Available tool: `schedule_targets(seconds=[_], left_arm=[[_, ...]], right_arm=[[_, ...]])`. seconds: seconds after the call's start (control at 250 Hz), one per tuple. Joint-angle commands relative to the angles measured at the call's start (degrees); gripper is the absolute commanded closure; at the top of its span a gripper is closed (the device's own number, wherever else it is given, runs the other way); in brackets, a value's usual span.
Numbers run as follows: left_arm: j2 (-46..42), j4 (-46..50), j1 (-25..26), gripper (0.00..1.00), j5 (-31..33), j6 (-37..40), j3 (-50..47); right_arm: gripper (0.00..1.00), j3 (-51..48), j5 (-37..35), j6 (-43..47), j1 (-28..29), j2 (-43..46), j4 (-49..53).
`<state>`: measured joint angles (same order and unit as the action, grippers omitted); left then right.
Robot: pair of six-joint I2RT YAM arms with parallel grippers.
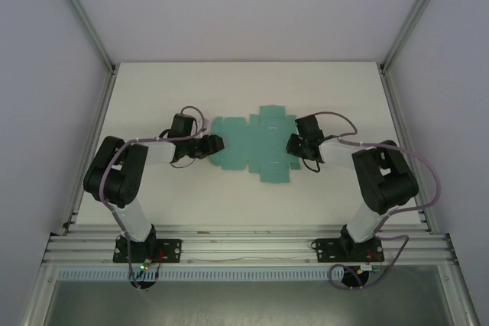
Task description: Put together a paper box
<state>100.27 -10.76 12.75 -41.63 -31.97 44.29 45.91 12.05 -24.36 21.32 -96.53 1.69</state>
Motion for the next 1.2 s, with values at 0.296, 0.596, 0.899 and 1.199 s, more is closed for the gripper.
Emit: schedule_targets(seconds=[0.296,0.596,0.899,1.199], left_arm=[[-2.36,-6.64,0.34,1.0,-3.67,0.06,1.31],[-13.39,-18.92,0.4,1.0,-16.72,0.67,-1.39],[-23.66,-23.19,0.3,1.0,-21.36,-5.65,-2.01],[-30.51,-25.16,0.27,1.0,-20.81,-14.44,-1.07]], right_arm=[[0.65,-2.79,7.47,5.74,-2.8,6.68,8.67],[0.05,-5.54,15.0,7.06,-8.05,28.25,4.88],[0.0,-10.08,26.2,3.42,-14.26,40.78,-1.13],[0.05,-11.97,34.85,-2.36,-15.77,43.45,-10.37]])
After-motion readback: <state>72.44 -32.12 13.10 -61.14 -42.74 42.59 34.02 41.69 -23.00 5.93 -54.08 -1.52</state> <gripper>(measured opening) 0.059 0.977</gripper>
